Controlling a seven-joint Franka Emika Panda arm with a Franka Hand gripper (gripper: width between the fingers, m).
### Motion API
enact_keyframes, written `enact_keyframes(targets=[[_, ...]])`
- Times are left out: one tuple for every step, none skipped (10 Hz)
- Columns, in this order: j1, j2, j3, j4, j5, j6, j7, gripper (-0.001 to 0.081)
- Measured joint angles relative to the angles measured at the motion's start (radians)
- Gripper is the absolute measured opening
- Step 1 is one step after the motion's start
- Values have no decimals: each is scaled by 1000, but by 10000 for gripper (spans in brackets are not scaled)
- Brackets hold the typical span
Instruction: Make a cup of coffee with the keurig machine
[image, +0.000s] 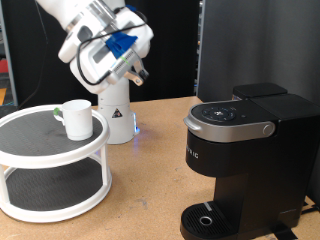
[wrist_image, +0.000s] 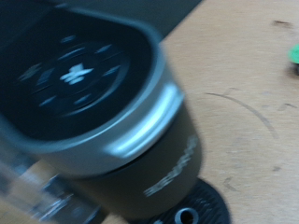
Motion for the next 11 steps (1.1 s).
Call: enact_keyframes(targets=[[-7, -16, -38, 8, -26, -85, -71, 7], [-15, -30, -71, 12, -54, -151, -135, 7], [-26, -46, -98, 13, -76, -195, -179, 7], [-33, -64, -110, 12, -85, -217, -199, 7], [-33, -63, -107, 10, -85, -216, -191, 7], [-34, -63, -108, 2, -45, -189, -169, 7], [-34, -69, -108, -19, 47, -113, -163, 7], [-34, -82, -113, -44, 147, -52, -165, 7], [-35, -99, -129, -60, 219, -34, -182, 7], [-39, -117, -158, -66, 230, -62, -201, 7], [-52, -130, -192, -62, 168, -140, -230, 7]])
